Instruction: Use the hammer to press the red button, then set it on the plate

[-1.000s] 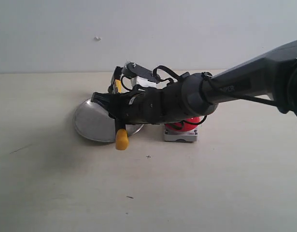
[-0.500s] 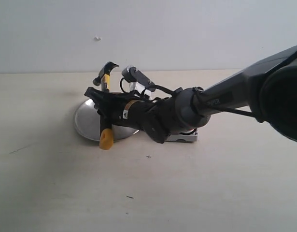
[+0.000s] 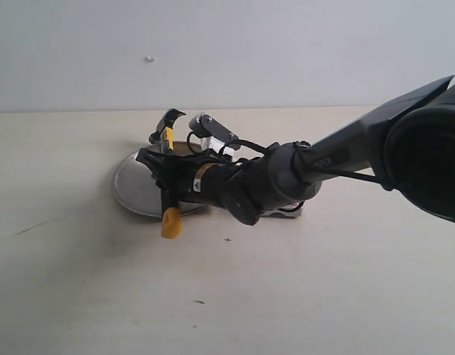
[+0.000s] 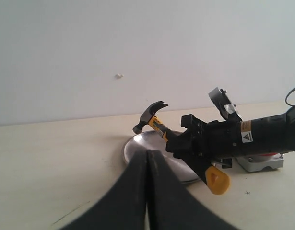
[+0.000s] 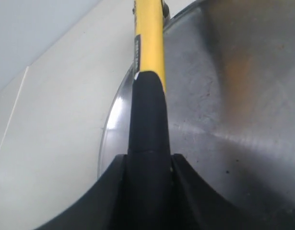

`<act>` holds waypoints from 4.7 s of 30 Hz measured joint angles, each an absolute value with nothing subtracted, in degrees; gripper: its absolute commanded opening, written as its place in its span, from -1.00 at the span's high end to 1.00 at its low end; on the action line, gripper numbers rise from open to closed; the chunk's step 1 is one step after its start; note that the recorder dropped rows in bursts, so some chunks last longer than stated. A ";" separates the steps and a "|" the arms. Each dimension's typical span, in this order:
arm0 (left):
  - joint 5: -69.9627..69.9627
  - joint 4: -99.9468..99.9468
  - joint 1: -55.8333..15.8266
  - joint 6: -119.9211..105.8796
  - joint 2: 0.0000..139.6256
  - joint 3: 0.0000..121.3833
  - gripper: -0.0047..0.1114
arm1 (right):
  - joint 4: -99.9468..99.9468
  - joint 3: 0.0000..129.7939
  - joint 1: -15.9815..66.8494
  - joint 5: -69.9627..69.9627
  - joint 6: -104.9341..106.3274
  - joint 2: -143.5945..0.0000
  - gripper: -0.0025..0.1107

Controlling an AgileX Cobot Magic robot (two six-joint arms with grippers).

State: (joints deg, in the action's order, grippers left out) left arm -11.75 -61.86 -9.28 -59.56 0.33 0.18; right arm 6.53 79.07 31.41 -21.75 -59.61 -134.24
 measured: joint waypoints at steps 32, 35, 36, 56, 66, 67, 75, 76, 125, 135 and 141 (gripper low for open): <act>-11.75 -61.86 -9.28 -59.56 0.33 0.18 0.92 | 7.86 84.53 31.04 -1.60 -47.26 -125.36 0.72; -11.75 -61.86 -9.28 -59.56 0.33 0.18 0.92 | 9.59 84.62 30.96 3.37 -44.38 -122.36 0.96; -11.75 -61.86 -9.28 -59.56 0.33 0.18 0.92 | 9.94 84.62 30.96 5.53 -43.38 -121.51 0.96; -11.75 -61.86 -9.28 -59.56 0.33 0.18 0.92 | 12.15 49.23 34.35 -2.41 -34.35 -82.31 0.96; -11.75 -61.86 -9.28 -59.56 0.33 0.18 0.92 | 11.11 44.47 34.35 14.54 -33.99 -71.03 0.96; -11.75 -61.86 -9.28 -59.56 0.33 0.18 0.92 | 11.11 44.47 34.35 14.65 -33.99 -71.00 0.96; -11.75 -61.86 -9.28 -59.56 0.33 0.18 0.92 | 12.85 44.47 34.35 14.00 -33.39 -70.88 0.96; -11.75 -61.86 -9.28 -59.56 0.33 0.18 0.92 | 14.54 44.47 34.22 13.51 -32.82 -70.77 0.96; -11.75 -61.86 -9.28 -59.56 0.33 0.18 0.92 | -1.57 0.24 -6.41 16.13 -1.09 -0.39 0.96; -11.75 -61.86 -9.28 -59.56 0.33 0.18 0.92 | -1.57 0.24 -6.41 16.24 -1.45 -0.39 0.96; -11.75 -61.86 -9.28 -59.56 0.33 0.18 0.92 | -1.57 0.24 -6.41 16.24 -1.58 -0.39 0.96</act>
